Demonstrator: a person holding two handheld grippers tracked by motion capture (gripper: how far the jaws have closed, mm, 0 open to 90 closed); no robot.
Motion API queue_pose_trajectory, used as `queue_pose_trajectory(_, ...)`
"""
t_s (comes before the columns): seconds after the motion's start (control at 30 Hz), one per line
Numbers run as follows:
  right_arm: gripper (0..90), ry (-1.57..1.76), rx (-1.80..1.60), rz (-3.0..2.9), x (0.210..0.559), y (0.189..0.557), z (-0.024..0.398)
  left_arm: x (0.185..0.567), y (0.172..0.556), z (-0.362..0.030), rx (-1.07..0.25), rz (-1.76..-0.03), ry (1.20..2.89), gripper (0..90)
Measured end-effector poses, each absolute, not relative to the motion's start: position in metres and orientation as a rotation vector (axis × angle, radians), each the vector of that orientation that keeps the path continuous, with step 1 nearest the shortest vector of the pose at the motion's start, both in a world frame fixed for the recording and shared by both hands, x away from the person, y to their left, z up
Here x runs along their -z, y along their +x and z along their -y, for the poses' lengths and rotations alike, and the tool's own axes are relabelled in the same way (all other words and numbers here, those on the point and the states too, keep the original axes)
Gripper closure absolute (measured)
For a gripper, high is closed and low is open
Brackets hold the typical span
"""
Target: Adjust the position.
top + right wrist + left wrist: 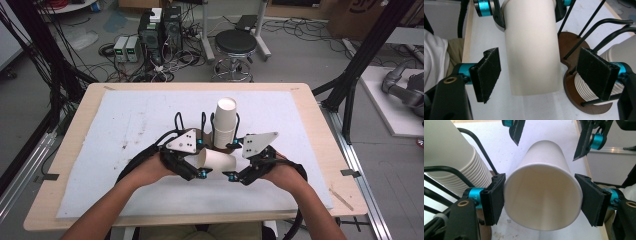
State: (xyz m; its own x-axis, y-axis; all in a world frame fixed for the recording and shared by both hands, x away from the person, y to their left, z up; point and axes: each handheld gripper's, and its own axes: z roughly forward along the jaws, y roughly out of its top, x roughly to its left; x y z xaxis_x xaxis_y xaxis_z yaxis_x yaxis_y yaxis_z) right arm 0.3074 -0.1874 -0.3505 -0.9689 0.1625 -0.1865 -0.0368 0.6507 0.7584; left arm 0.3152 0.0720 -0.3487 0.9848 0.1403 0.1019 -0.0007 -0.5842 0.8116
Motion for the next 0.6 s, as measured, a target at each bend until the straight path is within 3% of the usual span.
queue_pose_trajectory(0.6, 20.5, 0.004, -0.958, -2.735, 0.356, 0.313, 0.158, 0.343, 0.318, -0.061, -0.181, -0.104, 2.293, 28.4)
